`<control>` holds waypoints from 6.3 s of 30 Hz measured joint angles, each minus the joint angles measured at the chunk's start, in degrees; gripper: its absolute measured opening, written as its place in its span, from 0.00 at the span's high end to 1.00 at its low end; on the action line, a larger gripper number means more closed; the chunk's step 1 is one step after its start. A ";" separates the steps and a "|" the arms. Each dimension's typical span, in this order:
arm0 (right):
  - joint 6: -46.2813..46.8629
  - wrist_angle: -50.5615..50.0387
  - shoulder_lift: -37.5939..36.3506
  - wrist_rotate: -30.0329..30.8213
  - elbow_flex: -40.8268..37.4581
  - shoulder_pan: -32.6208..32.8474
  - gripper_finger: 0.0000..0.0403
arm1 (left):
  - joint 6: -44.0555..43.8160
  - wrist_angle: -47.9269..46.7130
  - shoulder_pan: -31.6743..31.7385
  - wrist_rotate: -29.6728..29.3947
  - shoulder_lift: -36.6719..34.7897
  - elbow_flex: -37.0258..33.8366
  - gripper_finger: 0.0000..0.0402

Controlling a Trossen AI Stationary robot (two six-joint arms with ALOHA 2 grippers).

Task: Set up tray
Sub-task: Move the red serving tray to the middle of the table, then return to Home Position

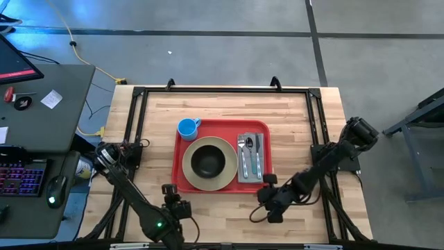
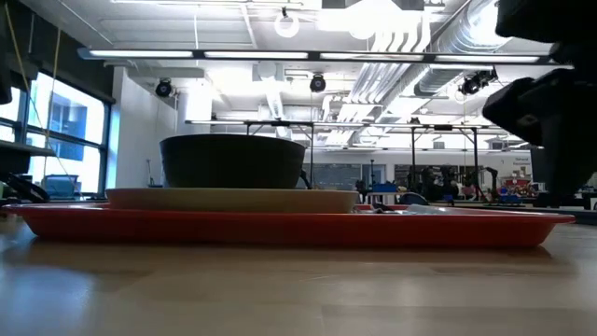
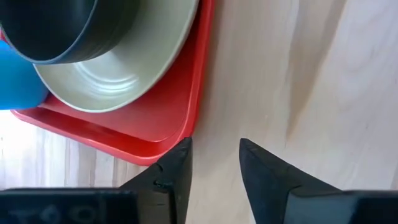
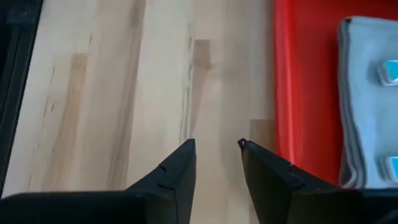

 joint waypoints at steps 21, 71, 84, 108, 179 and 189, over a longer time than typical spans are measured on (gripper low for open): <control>1.44 13.93 0.04 1.32 -9.51 -1.08 0.71 | 2.83 20.53 0.47 -0.77 0.00 -9.94 0.71; 3.06 9.39 -8.62 -0.05 -8.91 -0.95 0.71 | 9.12 11.44 5.24 2.71 0.11 -4.47 0.71; -13.11 5.95 -31.01 17.26 -8.83 -5.69 0.72 | 9.90 -5.60 6.08 -27.11 -13.49 -4.09 0.71; -36.83 24.81 -43.51 8.15 -17.58 -28.03 0.97 | 60.12 81.04 50.91 25.18 -57.33 -51.34 0.95; -37.57 23.83 -92.93 9.79 -49.48 -29.39 1.00 | 54.43 86.95 56.68 34.57 -104.65 -89.79 0.95; -41.38 20.55 -93.75 3.91 -49.46 -30.62 1.00 | 59.09 85.50 56.70 33.35 -104.65 -89.83 0.91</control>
